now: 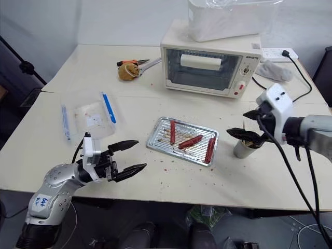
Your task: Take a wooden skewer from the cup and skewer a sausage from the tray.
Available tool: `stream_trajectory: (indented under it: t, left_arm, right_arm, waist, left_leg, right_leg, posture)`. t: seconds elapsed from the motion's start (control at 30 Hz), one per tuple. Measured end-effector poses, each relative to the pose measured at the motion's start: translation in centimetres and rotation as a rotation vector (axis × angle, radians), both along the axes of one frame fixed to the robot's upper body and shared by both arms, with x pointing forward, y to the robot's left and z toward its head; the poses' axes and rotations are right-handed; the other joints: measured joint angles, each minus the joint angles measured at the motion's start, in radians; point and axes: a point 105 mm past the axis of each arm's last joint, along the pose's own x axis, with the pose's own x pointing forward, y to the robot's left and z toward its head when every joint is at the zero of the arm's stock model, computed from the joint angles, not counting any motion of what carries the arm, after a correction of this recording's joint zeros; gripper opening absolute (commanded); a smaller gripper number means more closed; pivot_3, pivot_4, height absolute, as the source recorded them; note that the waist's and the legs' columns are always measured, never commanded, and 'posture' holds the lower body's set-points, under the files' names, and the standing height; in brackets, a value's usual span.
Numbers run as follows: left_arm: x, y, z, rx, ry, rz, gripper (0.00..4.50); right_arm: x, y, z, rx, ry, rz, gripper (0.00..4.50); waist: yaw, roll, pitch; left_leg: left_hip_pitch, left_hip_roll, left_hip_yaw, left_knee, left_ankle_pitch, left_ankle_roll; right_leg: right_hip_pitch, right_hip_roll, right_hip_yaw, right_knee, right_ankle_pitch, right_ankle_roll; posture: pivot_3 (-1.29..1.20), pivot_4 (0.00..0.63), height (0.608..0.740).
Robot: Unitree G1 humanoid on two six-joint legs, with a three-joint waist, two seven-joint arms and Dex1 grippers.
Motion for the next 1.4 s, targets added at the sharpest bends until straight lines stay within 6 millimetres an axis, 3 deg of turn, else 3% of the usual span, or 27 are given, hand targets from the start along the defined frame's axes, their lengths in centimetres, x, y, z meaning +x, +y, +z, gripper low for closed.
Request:
stream_trajectory:
  t: [0.1, 0.47, 0.57, 0.67, 0.93, 1.07, 1.13, 1.27, 1.4]
  left_arm:
    - [-0.1, -0.1, 0.0, -0.001, -0.003, 0.008, 4.5]
    - [-0.3, 0.0, -0.1, -0.001, 0.004, 0.016, 4.5]
    - [-0.1, -0.2, 0.0, -0.004, -0.001, 0.008, 4.5]
    - [0.1, -0.6, 0.2, -0.015, -0.012, -0.007, 4.5]
    - [0.8, -1.3, 0.2, -0.035, -0.018, -0.036, 4.5]
    - [1.0, -2.0, 0.9, -0.087, 0.011, -0.087, 4.5]
    - [1.0, -2.5, 1.5, -0.11, 0.001, -0.107, 4.5]
    - [1.8, -4.2, 3.7, -0.202, -0.076, -0.108, 4.5]
    - [2.7, -5.3, 5.1, -0.307, -0.109, -0.061, 4.5]
  right_arm:
    - [0.3, -0.5, -0.5, -0.033, 0.03, -0.016, 3.88]
    - [0.6, -1.2, -1.1, -0.043, 0.064, -0.027, 0.03]
    - [0.7, -1.4, -1.0, -0.04, 0.064, -0.032, 0.01]
    - [0.7, -1.7, 0.3, -0.013, 0.032, -0.032, 0.01]
    - [-0.3, -1.6, 8.1, 0.204, -0.141, 0.027, 0.01]
    - [-0.2, -0.2, 10.5, 0.481, -0.183, 0.084, 0.01]
    - [0.0, 1.2, 9.9, 0.593, -0.137, 0.121, 0.01]
    - [0.3, 5.7, 7.8, 0.899, -0.014, 0.23, 0.01]
    - [0.2, 8.3, 6.0, 1.134, 0.066, 0.223, 0.01]
  waist:
    - [0.0, 0.0, 0.0]
    - [0.0, 0.0, 0.0]
    - [0.0, 0.0, 0.0]
    - [0.0, 0.0, 0.0]
    - [0.0, 0.0, 0.0]
    - [-0.003, 0.0, 0.0]
    - [-0.004, 0.0, 0.0]
    - [-0.002, 0.0, 0.0]
    - [0.001, 0.0, 0.0]
  left_leg:
    - [-0.001, 0.0, 0.0, 0.0, 0.001, 0.0]
    - [0.0, -0.001, 0.0, 0.003, 0.002, 0.0]
    - [0.0, -0.001, 0.0, 0.003, 0.002, 0.0]
    - [0.0, -0.001, 0.001, 0.003, 0.002, 0.0]
    - [0.0, -0.001, 0.001, 0.003, 0.002, 0.001]
    - [0.0, -0.001, 0.0, 0.003, 0.002, 0.001]
    - [0.0, -0.001, 0.0, 0.004, 0.002, 0.0]
    - [-0.001, -0.001, 0.0, 0.006, 0.002, -0.001]
    - [-0.003, -0.003, -0.002, 0.009, 0.002, 0.0]
  right_leg:
    - [-0.001, 0.0, 0.0, 0.001, 0.0, 0.0]
    - [0.0, 0.0, 0.001, 0.005, 0.0, 0.0]
    - [0.0, 0.0, 0.001, 0.005, 0.0, 0.0]
    - [0.0, 0.0, 0.001, 0.005, 0.0, 0.0]
    - [0.0, 0.0, 0.001, 0.004, 0.0, 0.0]
    - [0.0, 0.0, 0.001, 0.005, 0.001, 0.001]
    - [0.0, 0.0, 0.001, 0.005, 0.001, 0.001]
    - [0.0, 0.0, 0.0, 0.007, 0.001, 0.001]
    - [-0.001, -0.001, -0.001, 0.013, 0.001, 0.002]
  posture:
    - [0.0, 0.15, 0.74]
    - [0.0, 0.15, 0.74]
    - [0.0, 0.15, 0.74]
    - [0.0, 0.15, 0.74]
    - [0.0, 0.15, 0.74]
    - [0.0, 0.15, 0.74]
    - [0.0, 0.15, 0.74]
    - [0.0, 0.15, 0.74]
    - [0.0, 0.15, 0.74]
